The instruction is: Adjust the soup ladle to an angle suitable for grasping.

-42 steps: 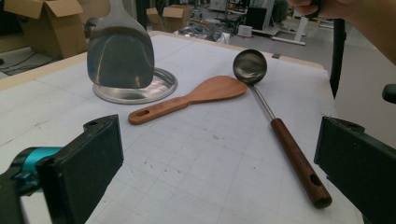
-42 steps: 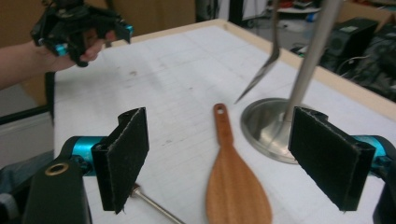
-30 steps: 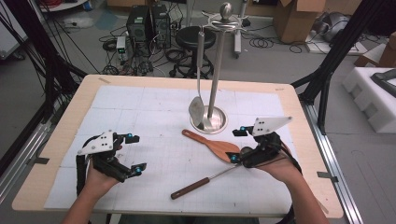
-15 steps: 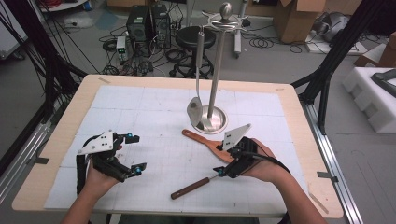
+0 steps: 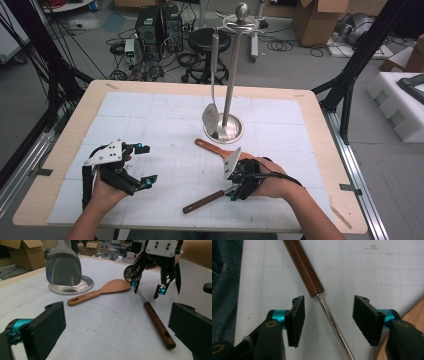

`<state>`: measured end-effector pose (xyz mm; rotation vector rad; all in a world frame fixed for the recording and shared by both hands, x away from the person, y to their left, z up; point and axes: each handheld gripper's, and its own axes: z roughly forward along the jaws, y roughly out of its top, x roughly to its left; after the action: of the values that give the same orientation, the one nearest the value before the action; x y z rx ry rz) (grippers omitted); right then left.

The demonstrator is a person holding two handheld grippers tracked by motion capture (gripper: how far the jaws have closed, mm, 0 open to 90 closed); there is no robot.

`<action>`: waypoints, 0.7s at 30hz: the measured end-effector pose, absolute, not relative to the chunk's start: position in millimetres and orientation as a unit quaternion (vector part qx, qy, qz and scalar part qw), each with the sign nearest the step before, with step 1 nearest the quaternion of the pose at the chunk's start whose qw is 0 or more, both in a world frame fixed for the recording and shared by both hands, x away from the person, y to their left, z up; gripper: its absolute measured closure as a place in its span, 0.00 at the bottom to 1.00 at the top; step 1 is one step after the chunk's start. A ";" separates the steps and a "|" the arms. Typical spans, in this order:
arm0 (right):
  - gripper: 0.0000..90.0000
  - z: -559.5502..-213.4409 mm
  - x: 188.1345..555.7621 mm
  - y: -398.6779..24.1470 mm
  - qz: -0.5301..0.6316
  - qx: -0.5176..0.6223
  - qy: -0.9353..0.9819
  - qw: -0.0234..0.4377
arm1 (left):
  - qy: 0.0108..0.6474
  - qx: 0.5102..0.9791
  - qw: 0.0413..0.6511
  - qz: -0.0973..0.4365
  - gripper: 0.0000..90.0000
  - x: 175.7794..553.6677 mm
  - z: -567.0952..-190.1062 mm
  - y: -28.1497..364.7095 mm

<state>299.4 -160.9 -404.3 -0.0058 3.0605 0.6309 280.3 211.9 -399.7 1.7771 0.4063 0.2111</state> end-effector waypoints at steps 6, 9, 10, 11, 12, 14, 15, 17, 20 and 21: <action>0.67 -413.9 298.1 -152.4 0.155 -0.015 0.988 0.008 | 0.176 0.769 0.608 0.091 0.02 280.4 -399.7 211.9; 0.76 -412.4 293.9 -148.1 0.140 -0.030 0.990 0.012 | 0.175 0.768 0.609 0.090 0.02 280.6 -400.0 211.2; 0.80 -412.1 293.0 -147.3 0.137 -0.032 0.990 0.010 | 0.174 0.769 0.608 0.090 0.02 280.6 -400.0 211.1; 0.81 -412.1 291.6 -146.5 0.134 -0.039 0.990 0.013 | 0.174 0.768 0.610 0.090 0.02 280.6 -400.1 210.9; 0.81 -412.1 290.7 -146.2 0.133 -0.041 0.990 0.015 | 0.174 0.769 0.609 0.090 0.02 280.5 -399.9 210.9; 0.84 -412.1 289.3 -145.8 0.131 -0.041 0.990 0.017 | 0.175 0.768 0.610 0.090 0.02 280.4 -399.8 211.0; 0.85 -411.9 288.7 -145.9 0.132 -0.044 0.990 0.020 | 0.174 0.768 0.610 0.090 0.02 280.5 -399.8 211.0; 0.89 -412.1 287.4 -146.3 0.133 -0.043 0.990 0.016 | 0.175 0.767 0.610 0.090 0.02 280.5 -399.9 211.1; 0.92 -412.0 286.7 -147.1 0.134 -0.046 0.990 0.016 | 0.174 0.768 0.610 0.090 0.02 280.5 -399.9 211.3; 0.93 -412.0 286.5 -147.2 0.134 -0.046 0.990 0.016 | 0.173 0.769 0.609 0.091 0.02 280.5 -399.5 211.6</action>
<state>286.5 -147.2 -412.0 -0.1433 3.0785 0.4177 280.5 211.6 -399.5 1.7763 0.3997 0.2113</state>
